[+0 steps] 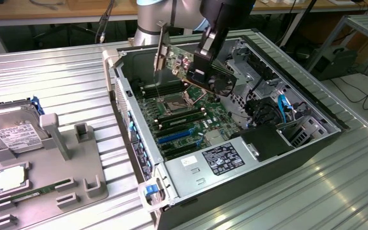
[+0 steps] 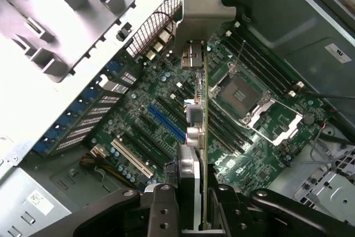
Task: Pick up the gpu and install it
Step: 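Insert the gpu into the slot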
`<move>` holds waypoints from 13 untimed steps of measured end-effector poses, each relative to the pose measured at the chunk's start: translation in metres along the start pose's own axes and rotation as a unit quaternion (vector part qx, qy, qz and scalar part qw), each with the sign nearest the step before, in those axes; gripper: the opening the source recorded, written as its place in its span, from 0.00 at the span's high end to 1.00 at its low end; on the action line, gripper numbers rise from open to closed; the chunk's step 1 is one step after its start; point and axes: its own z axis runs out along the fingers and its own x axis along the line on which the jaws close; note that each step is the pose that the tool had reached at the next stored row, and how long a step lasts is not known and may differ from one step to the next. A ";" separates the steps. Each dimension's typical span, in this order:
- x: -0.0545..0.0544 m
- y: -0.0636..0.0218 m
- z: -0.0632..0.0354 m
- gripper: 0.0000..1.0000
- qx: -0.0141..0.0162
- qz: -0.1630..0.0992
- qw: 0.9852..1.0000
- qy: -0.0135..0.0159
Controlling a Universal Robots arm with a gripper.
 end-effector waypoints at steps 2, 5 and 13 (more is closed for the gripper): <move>0.000 0.0000 0.0000 0.72 0.000 -0.009 1.000 0.001; 0.000 0.0000 0.0000 0.72 0.000 -0.025 1.000 0.001; 0.000 -0.0001 0.0000 0.72 -0.001 -0.074 0.997 0.004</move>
